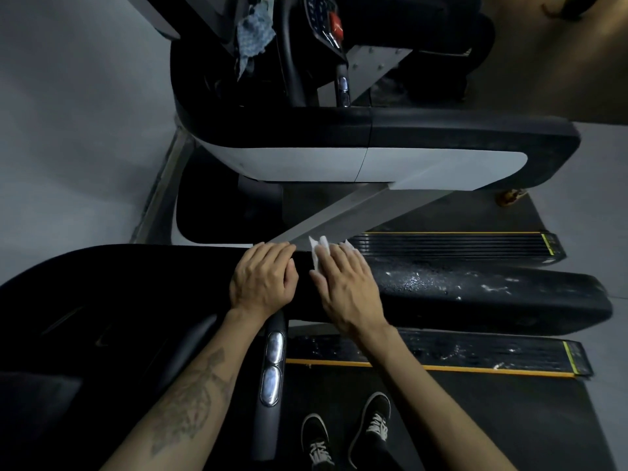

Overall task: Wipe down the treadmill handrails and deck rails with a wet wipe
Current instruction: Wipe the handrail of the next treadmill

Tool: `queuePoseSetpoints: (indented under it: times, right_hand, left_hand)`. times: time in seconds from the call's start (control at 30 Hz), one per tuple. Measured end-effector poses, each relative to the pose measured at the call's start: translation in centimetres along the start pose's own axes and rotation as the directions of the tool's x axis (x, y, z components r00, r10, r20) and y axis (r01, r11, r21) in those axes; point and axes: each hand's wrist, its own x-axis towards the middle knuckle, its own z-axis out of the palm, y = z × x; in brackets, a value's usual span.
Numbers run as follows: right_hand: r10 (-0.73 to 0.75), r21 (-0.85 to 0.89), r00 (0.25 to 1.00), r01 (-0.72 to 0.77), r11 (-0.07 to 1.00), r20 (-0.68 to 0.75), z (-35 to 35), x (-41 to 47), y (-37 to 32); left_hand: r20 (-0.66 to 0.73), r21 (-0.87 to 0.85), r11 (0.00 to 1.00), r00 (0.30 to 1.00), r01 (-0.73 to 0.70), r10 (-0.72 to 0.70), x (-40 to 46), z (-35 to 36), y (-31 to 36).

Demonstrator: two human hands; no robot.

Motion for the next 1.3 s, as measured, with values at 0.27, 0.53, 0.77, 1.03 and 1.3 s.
queuePoseSetpoints:
  times: [0.27, 0.53, 0.77, 1.03, 1.3]
  right_hand:
    - [0.130, 0.002, 0.991, -0.130, 0.992, -0.021, 1.8, -4.2, -1.6]
    - [0.116, -0.049, 0.993, -0.115, 0.992, 0.009, 1.5, -2.0, 0.1]
    - [0.058, -0.073, 0.996, -0.063, 0.995, -0.068, 3.0, -4.7, -0.8]
    - [0.201, -0.032, 0.973, -0.205, 0.978, -0.114, 3.0, -6.0, 1.5]
    - [-0.029, -0.104, 0.999, 0.025, 0.994, -0.035, 2.5, -4.1, 2.2]
  left_hand:
    - [-0.002, 0.003, 1.000, 1.000, 0.003, -0.003, 0.0, 0.0, 0.1]
    - [0.021, -0.001, 1.000, 1.000, -0.006, 0.006, -0.1, -0.3, 0.1]
    - [0.145, 0.015, 0.977, 0.967, -0.213, 0.208, -0.5, -0.9, -0.3]
    - [0.209, 0.005, 0.988, 0.966, -0.155, 0.151, -1.3, -1.0, 0.7]
    - [0.212, 0.028, 0.997, 0.975, 0.067, -0.072, -2.5, -0.6, 4.0]
